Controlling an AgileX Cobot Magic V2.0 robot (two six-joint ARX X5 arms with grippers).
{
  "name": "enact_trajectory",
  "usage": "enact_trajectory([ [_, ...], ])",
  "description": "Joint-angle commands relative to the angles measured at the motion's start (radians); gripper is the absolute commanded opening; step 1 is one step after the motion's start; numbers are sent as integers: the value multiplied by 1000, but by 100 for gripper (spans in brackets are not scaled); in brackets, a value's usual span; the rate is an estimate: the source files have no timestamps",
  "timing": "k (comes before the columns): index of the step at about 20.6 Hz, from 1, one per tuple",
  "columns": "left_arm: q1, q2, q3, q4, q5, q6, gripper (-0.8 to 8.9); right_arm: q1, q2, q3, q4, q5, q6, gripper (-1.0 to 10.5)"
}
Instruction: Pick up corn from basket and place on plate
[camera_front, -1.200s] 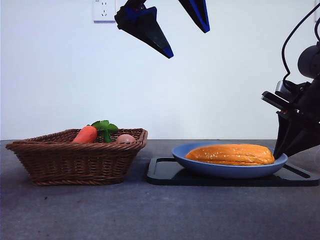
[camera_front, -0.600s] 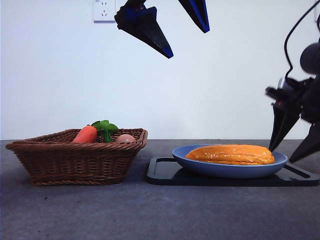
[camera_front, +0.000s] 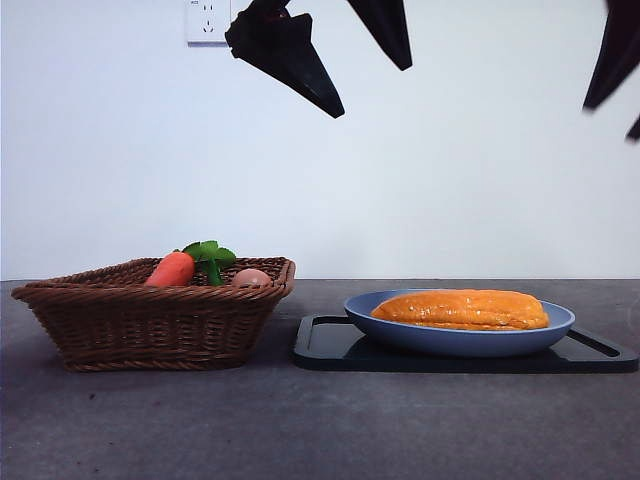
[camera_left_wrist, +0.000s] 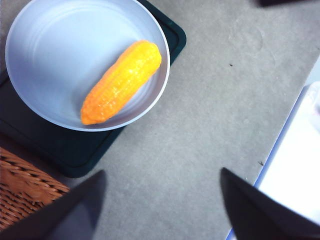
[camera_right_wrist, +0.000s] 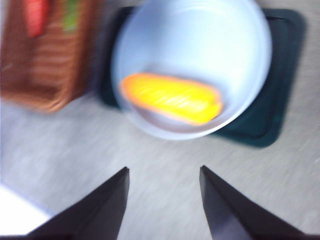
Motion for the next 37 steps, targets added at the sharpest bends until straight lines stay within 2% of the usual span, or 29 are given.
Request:
enact_trajectory([
  [1, -8, 20, 29, -2, -2, -2, 249, 33, -78, 19, -67, -4, -29, 207],
  [3, -8, 20, 29, -9, -2, -2, 173, 60, -147, 19, -129, 0, -38, 165],
  [6, -8, 20, 29, -23, -2, -2, 3, 82, -221, 19, -187, 7, -74, 30],
  [9, -8, 20, 29, -32, -1, -2, 6, 86, -254, 17, -210, 7, -102, 2],
  [18, -8, 20, 29, -11, -2, -1, 6, 86, -266, 15, -188, 5, -85, 2],
  [31, -8, 20, 29, 299, -2, -1, 6, 85, -266, 15, -157, 7, -85, 2],
  [35, 10, 6, 29, 359, -13, 76, 6, 85, -266, 15, -132, 7, -85, 2],
  [37, 33, -13, 29, 365, -32, 89, 6, 85, -266, 15, -124, 7, -85, 2],
])
